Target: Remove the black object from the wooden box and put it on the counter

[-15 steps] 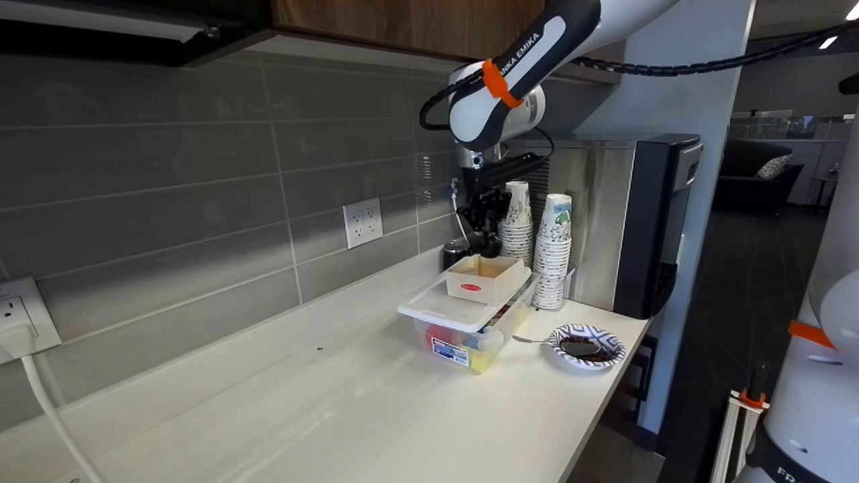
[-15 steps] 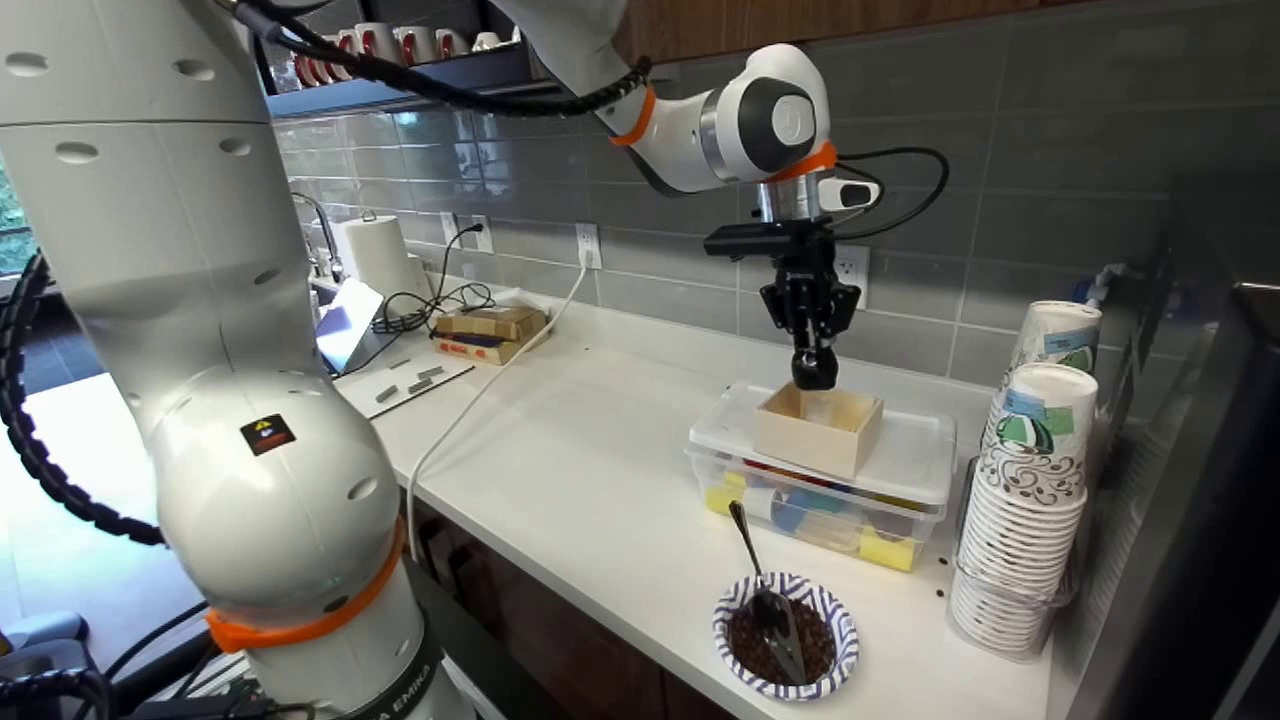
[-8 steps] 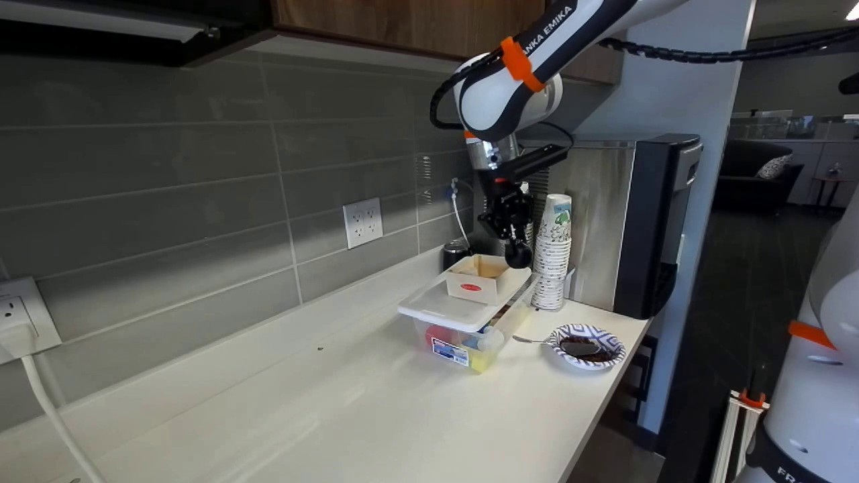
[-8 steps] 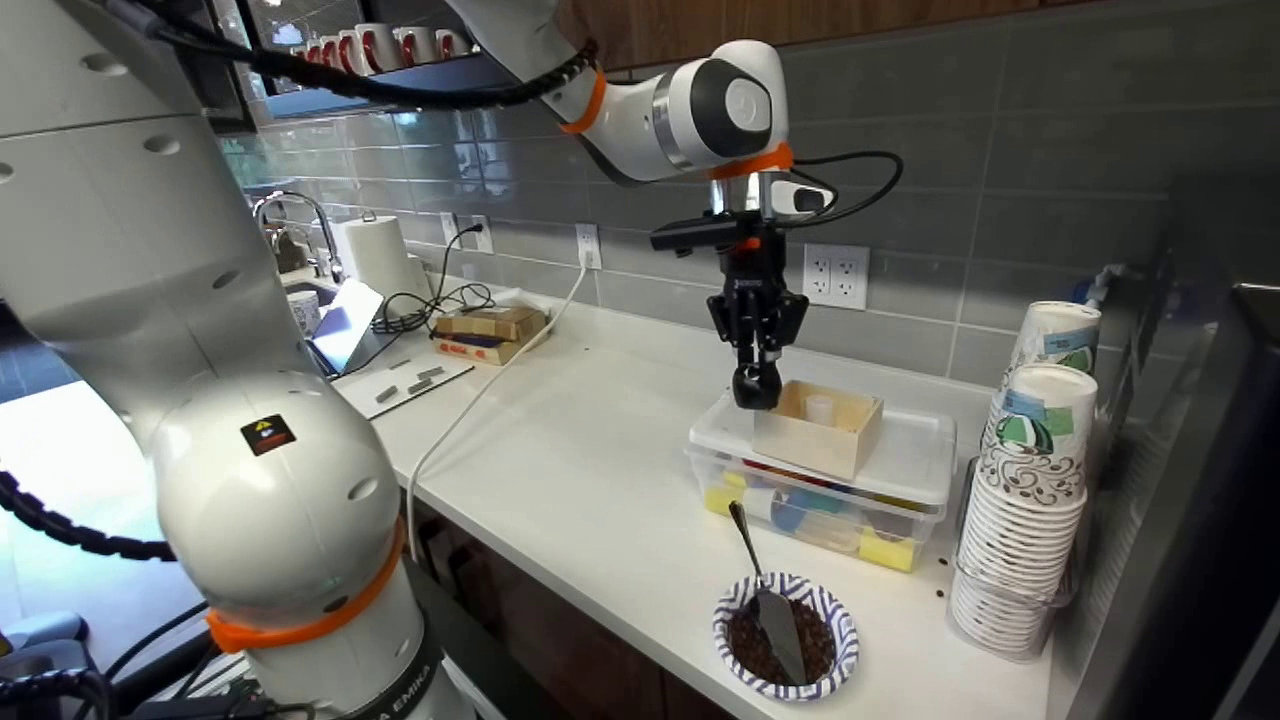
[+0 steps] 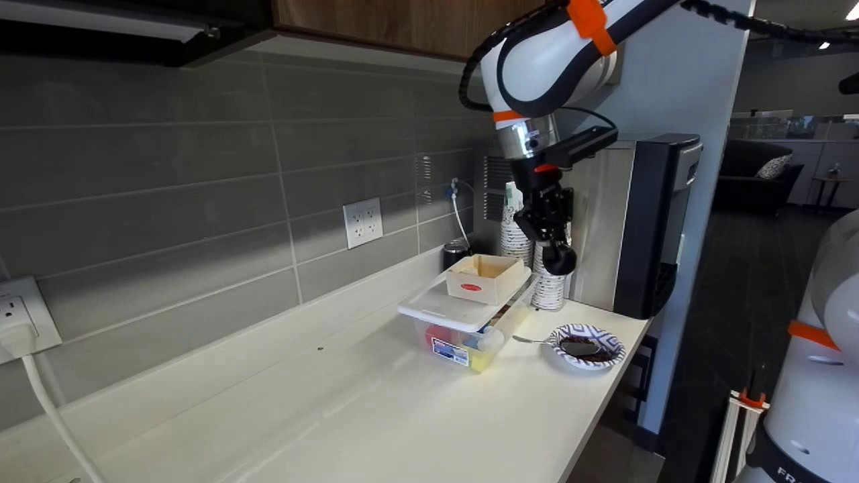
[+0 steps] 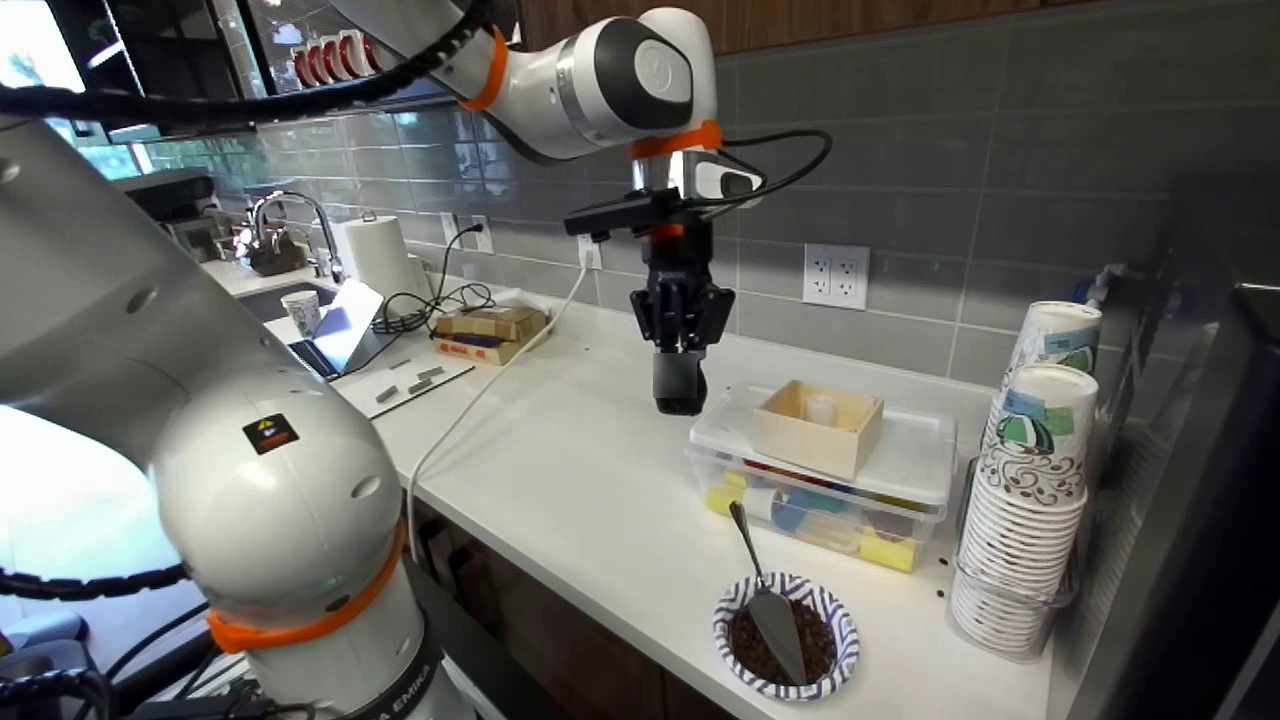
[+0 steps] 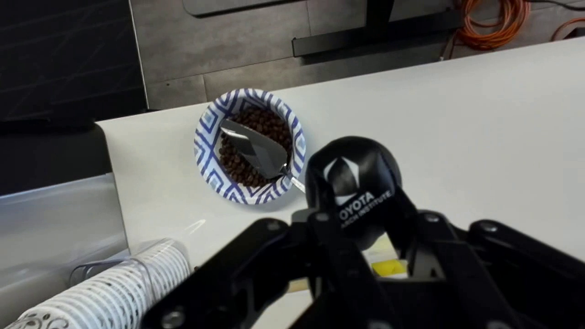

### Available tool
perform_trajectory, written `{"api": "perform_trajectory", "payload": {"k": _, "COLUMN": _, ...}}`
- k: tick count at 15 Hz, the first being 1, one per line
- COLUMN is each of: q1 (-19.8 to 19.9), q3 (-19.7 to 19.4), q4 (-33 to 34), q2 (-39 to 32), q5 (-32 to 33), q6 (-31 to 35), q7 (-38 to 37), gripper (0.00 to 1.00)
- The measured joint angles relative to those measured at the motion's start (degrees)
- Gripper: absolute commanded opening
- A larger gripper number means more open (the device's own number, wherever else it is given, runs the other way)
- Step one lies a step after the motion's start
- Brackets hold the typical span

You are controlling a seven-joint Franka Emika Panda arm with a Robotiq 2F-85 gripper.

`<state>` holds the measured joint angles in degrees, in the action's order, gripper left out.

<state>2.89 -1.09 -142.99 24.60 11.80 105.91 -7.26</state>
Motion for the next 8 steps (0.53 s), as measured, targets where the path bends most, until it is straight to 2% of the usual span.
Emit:
{"api": "perform_trajectory", "payload": {"k": 4, "q1": -0.8, "q3": 0.3, "q4": -9.0, "q2": 6.7, "q5": -4.0, "q6": 1.0, "q7": -0.3, "gripper": 0.08}}
{"api": "perform_trajectory", "payload": {"k": 8, "q1": -0.7, "q3": 0.3, "q4": -16.8, "q2": 9.9, "q5": -7.5, "q6": 9.5, "q7": -1.5, "gripper": 0.08}}
